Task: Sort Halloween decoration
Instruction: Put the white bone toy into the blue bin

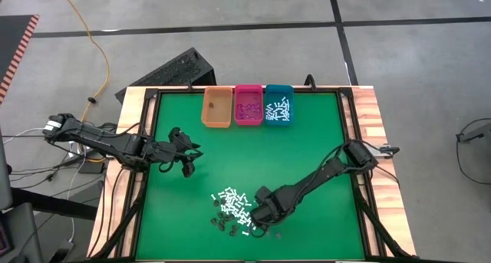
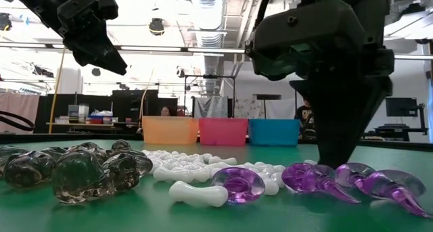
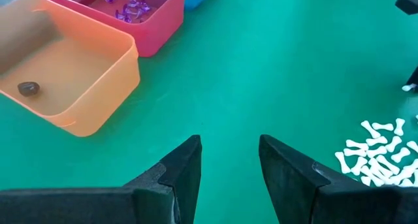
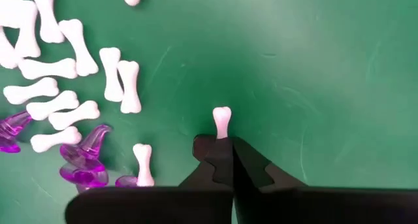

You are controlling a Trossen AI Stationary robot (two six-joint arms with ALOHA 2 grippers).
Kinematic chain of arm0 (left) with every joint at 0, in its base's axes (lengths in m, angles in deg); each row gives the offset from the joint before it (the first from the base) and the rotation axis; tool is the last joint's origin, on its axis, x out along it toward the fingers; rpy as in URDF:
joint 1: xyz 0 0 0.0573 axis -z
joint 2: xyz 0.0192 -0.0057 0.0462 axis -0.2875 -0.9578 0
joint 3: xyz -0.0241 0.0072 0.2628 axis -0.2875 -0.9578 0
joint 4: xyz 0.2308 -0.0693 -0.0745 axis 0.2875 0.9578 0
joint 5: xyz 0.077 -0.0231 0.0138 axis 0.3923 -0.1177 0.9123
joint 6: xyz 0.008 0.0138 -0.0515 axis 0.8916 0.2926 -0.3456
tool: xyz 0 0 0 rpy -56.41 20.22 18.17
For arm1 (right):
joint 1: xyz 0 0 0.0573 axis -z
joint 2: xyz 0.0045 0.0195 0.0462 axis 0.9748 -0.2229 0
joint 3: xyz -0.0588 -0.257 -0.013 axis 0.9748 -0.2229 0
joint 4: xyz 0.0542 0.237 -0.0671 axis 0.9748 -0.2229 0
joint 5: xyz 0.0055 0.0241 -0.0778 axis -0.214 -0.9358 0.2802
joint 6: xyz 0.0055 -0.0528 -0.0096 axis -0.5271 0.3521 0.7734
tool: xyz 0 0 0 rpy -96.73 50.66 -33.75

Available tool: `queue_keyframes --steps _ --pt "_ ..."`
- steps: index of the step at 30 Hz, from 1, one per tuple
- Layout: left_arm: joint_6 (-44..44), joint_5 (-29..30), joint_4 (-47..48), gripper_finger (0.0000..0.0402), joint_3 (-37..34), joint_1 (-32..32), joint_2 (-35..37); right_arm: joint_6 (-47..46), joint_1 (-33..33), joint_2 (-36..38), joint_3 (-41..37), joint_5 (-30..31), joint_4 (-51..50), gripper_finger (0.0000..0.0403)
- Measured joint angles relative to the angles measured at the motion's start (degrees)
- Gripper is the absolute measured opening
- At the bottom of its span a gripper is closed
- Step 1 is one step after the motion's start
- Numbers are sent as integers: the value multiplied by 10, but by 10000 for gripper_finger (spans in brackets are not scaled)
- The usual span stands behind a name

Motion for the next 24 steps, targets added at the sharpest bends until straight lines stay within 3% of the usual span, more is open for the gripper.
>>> queue_keyframes --steps 6,14,18,24 --pt "0 0 0 144 0 0 0 34 11 13 0 27 -24 19" --pt "0 0 0 144 0 0 0 134 68 92 0 91 -123 16" --pt "0 0 0 144 0 0 0 218 133 142 0 127 -175 16" --pt "0 0 0 144 0 0 0 364 284 208 0 145 -182 16"
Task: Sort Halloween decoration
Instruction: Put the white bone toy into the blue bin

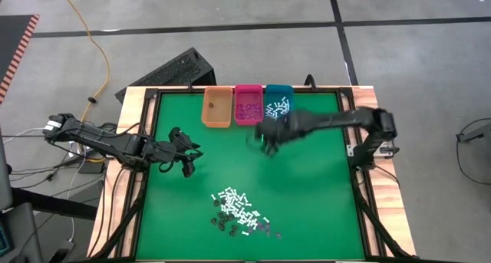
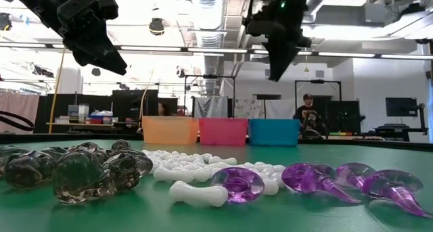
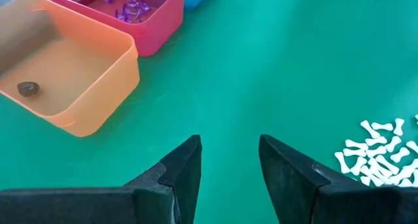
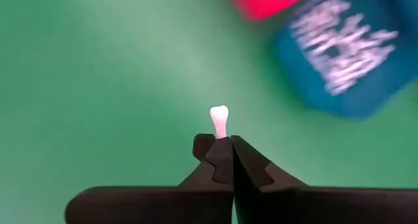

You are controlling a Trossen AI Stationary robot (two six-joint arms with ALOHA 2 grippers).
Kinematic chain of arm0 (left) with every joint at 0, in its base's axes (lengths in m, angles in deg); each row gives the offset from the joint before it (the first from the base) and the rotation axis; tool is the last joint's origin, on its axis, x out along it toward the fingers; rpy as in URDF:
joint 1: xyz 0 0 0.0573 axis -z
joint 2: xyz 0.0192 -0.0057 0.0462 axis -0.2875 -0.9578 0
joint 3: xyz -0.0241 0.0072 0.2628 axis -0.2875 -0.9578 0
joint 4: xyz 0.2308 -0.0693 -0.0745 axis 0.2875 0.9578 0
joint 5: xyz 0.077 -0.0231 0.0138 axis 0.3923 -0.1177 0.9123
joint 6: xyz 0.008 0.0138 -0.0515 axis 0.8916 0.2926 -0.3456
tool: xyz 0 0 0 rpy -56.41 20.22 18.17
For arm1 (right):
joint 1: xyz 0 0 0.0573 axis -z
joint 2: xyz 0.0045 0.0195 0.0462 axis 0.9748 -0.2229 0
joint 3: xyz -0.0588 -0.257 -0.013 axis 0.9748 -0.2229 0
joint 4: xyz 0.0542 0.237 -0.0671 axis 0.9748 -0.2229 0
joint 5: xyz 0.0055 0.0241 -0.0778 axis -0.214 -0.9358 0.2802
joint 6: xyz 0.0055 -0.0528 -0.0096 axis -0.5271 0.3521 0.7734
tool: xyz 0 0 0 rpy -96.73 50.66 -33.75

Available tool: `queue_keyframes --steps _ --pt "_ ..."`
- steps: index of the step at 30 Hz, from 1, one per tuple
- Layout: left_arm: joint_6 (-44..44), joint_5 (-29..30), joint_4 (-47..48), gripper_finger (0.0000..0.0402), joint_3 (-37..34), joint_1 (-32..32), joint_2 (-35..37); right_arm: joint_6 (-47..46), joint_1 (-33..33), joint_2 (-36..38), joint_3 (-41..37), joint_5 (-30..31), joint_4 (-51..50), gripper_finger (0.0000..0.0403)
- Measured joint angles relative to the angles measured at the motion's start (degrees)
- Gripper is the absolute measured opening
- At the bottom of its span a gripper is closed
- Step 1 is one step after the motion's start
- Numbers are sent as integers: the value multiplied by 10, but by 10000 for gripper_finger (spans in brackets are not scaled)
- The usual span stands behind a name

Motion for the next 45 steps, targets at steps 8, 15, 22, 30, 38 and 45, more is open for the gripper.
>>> queue_keyframes --steps 8,15,22,30,38,45 --pt "-1 -1 0 144 0 0 0 113 218 -7 0 -8 51 31" --pt "-7 -3 2 144 0 0 0 177 295 -57 0 -68 101 89" --pt "-10 -3 7 144 0 0 0 192 297 -47 0 -89 93 182" --pt "-15 -3 18 144 0 0 0 154 135 -46 0 -197 89 207" --pt "-16 -3 17 144 0 0 0 26 -105 -49 0 -164 163 195" --pt "-16 -2 10 144 0 0 0 -83 -251 -54 0 -79 203 191"
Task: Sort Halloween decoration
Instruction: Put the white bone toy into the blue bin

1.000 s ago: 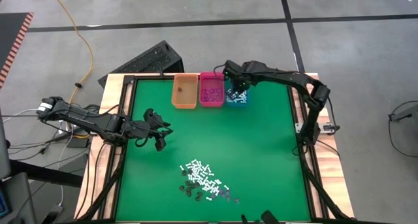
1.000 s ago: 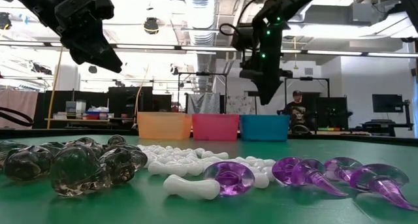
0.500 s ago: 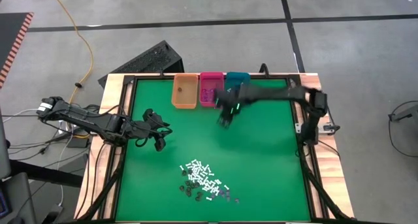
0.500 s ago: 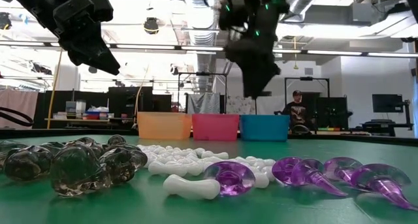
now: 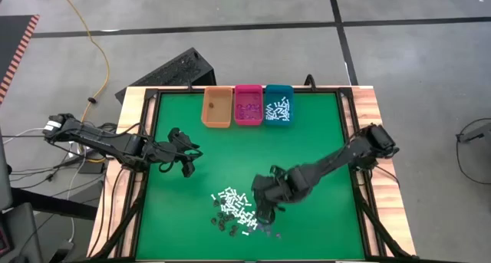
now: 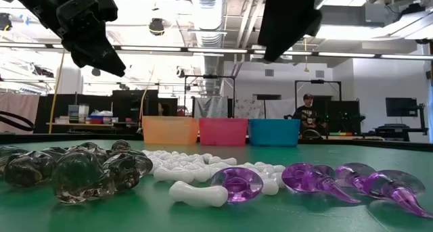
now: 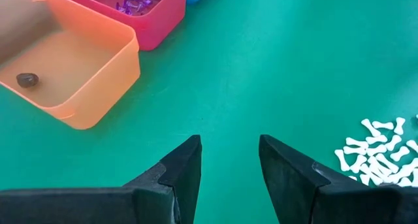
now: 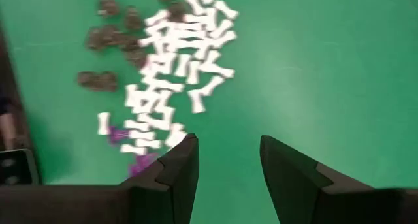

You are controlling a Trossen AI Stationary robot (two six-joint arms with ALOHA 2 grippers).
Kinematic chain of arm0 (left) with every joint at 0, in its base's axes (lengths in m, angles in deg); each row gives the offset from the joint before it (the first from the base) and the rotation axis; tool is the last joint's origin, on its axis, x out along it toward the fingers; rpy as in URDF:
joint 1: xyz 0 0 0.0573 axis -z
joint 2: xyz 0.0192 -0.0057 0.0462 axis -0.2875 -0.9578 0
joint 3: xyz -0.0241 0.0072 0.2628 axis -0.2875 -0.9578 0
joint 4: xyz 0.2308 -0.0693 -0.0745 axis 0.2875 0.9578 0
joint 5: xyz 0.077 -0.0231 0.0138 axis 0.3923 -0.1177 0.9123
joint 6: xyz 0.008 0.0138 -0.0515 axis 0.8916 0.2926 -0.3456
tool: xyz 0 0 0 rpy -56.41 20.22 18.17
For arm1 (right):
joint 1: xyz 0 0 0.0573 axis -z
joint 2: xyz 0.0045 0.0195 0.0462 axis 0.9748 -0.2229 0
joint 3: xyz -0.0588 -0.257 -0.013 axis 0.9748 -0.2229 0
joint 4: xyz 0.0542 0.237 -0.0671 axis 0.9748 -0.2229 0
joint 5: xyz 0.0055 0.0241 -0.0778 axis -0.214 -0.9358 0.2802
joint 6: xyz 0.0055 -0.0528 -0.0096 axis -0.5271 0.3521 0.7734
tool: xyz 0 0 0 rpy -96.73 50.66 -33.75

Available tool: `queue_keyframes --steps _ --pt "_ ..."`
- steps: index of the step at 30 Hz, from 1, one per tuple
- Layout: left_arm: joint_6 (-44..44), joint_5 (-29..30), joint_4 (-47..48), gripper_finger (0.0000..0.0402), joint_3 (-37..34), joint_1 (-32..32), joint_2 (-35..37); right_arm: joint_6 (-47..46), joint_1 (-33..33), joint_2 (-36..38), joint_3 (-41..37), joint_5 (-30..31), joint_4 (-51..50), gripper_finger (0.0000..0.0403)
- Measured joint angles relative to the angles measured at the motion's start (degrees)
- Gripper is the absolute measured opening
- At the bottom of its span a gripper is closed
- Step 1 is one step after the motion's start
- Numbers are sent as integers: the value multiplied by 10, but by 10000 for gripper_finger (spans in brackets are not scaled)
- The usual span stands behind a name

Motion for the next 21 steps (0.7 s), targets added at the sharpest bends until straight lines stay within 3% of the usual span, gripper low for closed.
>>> queue_keyframes --steps 12,21 --pt "-5 0 0 144 0 0 0 -54 -65 -96 0 -14 46 191" --pt "-9 -1 3 144 0 0 0 -83 -75 -107 0 -23 37 191"
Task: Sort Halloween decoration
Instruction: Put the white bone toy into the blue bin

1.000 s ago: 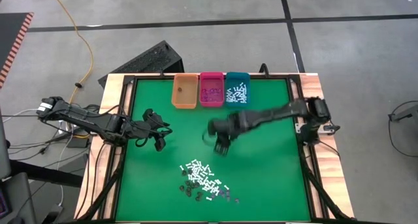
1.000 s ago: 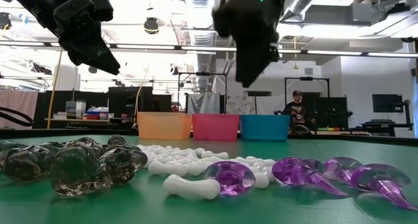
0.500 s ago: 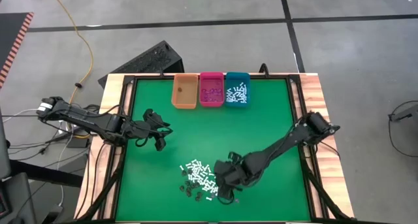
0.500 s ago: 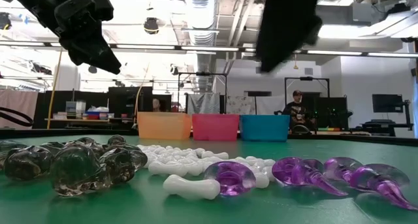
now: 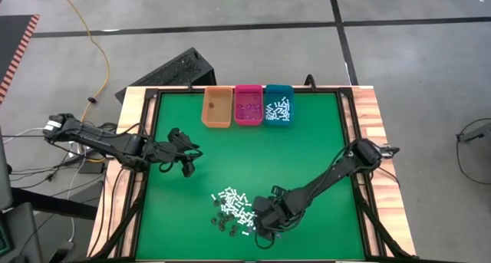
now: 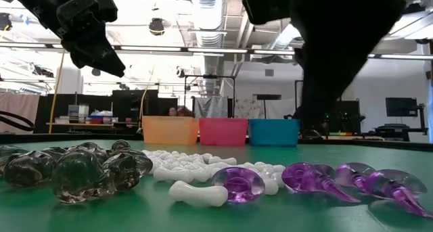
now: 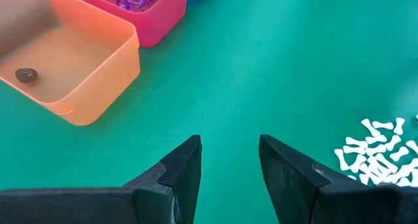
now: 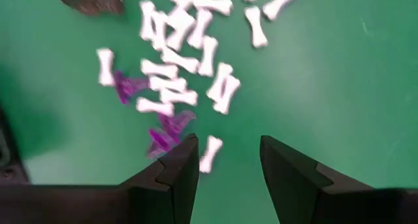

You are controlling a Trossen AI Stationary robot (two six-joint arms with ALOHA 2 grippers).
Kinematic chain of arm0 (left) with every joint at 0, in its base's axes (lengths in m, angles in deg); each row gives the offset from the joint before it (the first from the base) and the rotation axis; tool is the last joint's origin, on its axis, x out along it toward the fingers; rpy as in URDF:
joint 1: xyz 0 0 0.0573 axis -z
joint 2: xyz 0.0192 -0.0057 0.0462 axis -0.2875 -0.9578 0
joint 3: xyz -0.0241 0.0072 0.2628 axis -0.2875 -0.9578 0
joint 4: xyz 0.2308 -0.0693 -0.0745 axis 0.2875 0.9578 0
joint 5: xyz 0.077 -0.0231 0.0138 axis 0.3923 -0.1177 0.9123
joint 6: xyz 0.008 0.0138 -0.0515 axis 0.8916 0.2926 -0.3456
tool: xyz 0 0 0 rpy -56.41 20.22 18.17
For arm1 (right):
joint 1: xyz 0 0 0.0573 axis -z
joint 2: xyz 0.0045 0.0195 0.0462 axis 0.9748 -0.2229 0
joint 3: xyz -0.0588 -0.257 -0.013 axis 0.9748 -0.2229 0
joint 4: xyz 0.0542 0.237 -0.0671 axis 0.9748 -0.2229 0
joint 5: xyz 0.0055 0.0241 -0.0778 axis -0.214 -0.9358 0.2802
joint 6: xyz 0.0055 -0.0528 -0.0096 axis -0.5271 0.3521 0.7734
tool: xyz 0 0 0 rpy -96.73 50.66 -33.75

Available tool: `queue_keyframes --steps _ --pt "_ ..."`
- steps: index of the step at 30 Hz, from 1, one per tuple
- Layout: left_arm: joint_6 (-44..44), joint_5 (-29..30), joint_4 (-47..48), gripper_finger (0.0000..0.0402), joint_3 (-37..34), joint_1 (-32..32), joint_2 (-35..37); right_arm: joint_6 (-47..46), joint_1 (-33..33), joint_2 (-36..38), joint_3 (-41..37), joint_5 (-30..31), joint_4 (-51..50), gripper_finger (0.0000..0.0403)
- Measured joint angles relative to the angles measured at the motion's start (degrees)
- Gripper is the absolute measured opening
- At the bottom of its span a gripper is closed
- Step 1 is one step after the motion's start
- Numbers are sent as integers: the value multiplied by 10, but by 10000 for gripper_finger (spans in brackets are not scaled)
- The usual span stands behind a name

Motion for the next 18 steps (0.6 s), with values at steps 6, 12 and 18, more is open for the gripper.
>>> queue_keyframes --steps 6,12,18 --pt "0 1 0 144 0 0 0 -6 -11 -28 -3 -2 -1 191" --pt "0 1 0 144 0 0 0 -6 -11 -42 -3 -4 21 191" --pt "-5 1 0 144 0 0 0 -5 -10 -47 -3 -5 17 191"
